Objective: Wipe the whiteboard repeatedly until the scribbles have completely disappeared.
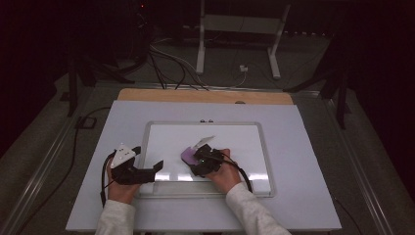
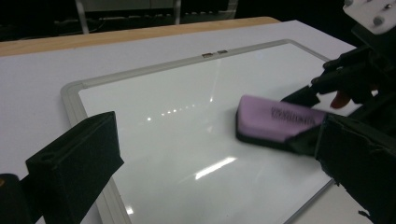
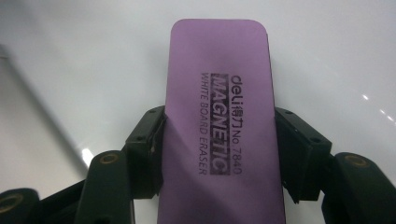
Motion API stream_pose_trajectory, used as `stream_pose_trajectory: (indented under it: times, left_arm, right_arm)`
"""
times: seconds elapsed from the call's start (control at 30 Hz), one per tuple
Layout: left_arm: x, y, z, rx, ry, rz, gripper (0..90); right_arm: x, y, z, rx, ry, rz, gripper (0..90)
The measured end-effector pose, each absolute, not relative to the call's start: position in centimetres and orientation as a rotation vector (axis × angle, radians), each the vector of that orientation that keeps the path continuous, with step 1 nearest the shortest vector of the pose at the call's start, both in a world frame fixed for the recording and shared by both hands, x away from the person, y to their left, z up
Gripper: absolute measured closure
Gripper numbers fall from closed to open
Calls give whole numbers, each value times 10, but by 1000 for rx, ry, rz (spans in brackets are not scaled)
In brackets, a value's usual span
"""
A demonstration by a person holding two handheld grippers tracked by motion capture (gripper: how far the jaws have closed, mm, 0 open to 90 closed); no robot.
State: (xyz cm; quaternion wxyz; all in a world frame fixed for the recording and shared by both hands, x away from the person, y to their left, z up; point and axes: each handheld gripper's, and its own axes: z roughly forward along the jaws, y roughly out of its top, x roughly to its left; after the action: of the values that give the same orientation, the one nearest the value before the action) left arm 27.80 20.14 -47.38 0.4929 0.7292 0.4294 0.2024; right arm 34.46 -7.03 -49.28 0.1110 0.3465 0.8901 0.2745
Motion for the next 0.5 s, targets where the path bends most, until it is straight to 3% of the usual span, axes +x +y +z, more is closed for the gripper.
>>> stream_pose_trajectory:
  times: [0.33, 0.5]
  left_arm:
    - [280, 199, -475, 1777, 1041, 484, 11]
    - [281, 196, -476, 1780, 1041, 480, 10]
  right_arm:
    - [355, -134, -492, 1004, 2630, 796, 411]
    - [349, -150, -495, 984, 2604, 763, 255]
